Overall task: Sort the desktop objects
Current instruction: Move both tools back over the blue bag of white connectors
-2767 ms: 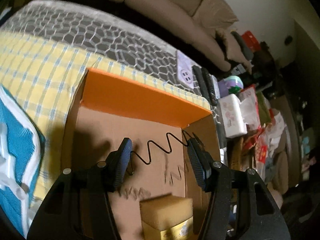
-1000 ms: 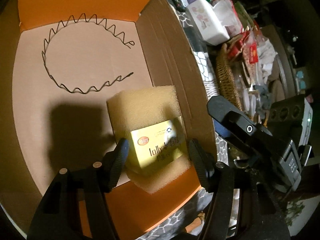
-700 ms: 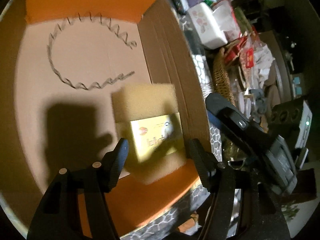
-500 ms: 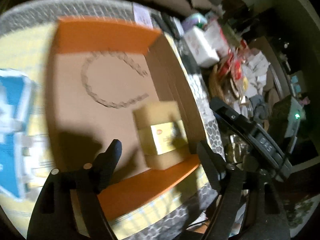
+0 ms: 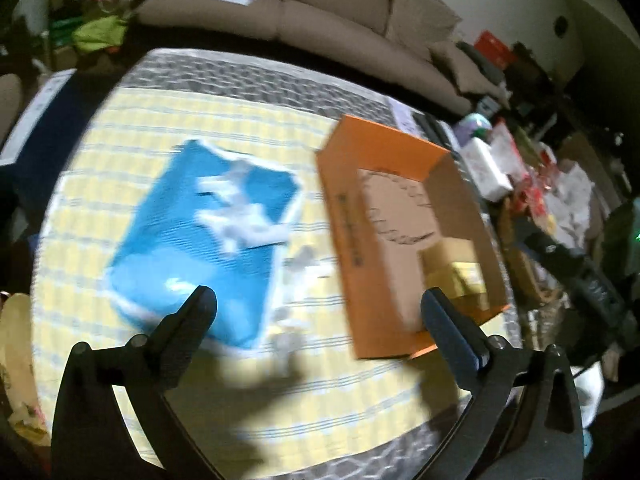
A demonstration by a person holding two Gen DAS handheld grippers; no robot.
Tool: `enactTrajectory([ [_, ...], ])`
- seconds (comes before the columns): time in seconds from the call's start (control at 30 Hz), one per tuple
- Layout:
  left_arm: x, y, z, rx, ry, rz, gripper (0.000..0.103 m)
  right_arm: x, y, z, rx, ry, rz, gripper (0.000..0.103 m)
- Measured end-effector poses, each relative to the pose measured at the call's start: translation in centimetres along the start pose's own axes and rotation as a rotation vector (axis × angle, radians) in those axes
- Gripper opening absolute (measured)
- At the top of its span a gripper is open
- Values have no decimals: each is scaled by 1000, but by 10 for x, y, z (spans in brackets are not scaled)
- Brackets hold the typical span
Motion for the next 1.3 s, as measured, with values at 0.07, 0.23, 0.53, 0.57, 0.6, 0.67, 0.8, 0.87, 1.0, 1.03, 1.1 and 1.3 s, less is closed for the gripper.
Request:
enactTrajectory([
  [0.07,-8,21,-6,7,-23,30,102,0,19,-2,-26,0,18,86],
  [0.23,-16,56,-20,32,-39,81,102,2,61,-11,-61,-1,55,86],
  [0.53,7,105,-9,-54,-67,98,102,29,114,-54,-155,82,95,77],
  [0.57,11,107,-7,-63,-72,87,102,31,117,-57,-165,89,97,77],
  [0.6,13,107,-5,-66,-75,82,102,35,121,-62,-177,96,102,73],
  [0.67,19,107,-5,-63,-72,69,102,39,127,-70,-177,112,129,66],
  [0.8,25,93,-21,-2,-36,31,101,44,129,-75,-159,121,147,65],
  [0.87,27,76,-35,74,-23,11,101,45,125,-72,-145,120,140,65],
  [1.0,33,43,-59,255,-9,-9,93,44,110,-61,-92,109,124,65],
  [1.03,35,34,-64,301,-8,-11,90,43,108,-59,-90,104,119,65],
  [1.1,37,24,-72,355,-15,-8,86,41,105,-56,-86,95,112,65],
  [1.3,51,10,-86,441,-20,3,70,38,99,-54,-81,92,110,65],
])
Point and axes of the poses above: each gripper's, at about its wrist camera, not at the fingertips, and x roughly the way its jaws point, y to its left, z to its top, the point moved 9 cm from there along x, roughly the way its jaws point, and after that the axes turned 14 degrees about -y, right-handed, at the moved point
